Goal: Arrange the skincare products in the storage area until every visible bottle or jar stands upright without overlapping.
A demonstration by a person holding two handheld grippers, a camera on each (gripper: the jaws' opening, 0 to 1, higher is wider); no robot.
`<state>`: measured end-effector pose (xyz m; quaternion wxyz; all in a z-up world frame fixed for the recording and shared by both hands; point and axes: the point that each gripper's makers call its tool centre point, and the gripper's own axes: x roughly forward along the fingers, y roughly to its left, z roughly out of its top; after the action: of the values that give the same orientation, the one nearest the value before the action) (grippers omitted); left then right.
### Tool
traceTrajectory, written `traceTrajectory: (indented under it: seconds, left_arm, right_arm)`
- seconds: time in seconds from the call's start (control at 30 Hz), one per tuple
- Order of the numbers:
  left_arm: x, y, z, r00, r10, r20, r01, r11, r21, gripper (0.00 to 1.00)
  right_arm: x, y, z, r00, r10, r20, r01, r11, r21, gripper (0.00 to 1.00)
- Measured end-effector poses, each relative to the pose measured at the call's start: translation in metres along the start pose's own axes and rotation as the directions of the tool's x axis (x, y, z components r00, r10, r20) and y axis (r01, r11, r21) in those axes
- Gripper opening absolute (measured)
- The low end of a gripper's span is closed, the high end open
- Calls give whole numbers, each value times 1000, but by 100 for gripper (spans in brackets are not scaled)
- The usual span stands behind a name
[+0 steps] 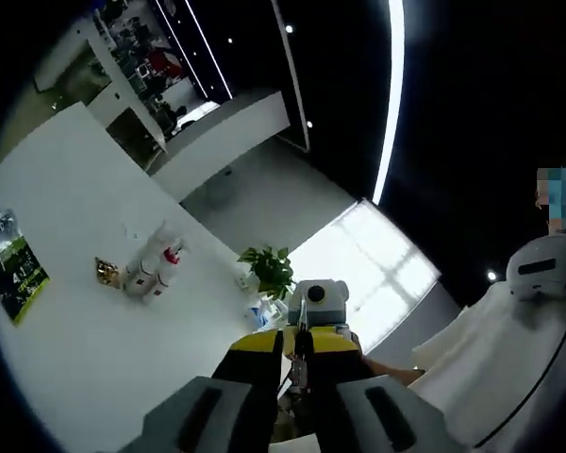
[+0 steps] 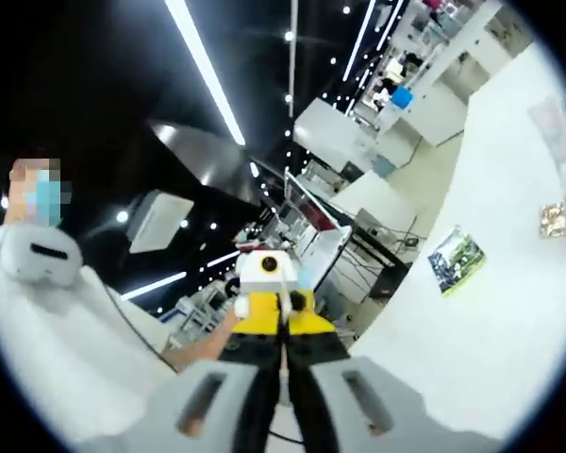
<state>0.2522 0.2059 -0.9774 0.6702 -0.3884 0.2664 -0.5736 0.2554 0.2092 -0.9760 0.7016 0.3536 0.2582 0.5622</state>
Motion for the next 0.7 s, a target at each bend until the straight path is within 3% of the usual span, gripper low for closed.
traceTrajectory:
  seconds: [0.17, 0.27, 0.47, 0.7]
  left_arm:
    - [-1, 1, 1, 1000, 1, 14, -1, 1000, 22, 2]
    - [-2, 7, 5, 999, 22, 40, -22, 1000, 18, 1]
    - [-5, 11, 20, 989, 18, 144, -14, 1000, -27, 1]
    - [1, 16, 18, 989, 7, 147, 1, 998, -58, 1]
  right_arm:
    - [0, -3, 1, 1000, -9, -7, 9, 1000, -10, 0]
    - [2, -9, 5, 999, -40, 27, 41, 999, -29, 2]
    - [4, -10, 7, 996, -64, 60, 66, 997, -35, 5]
    - [-4, -18, 8, 989, -108, 97, 111, 993, -28, 1]
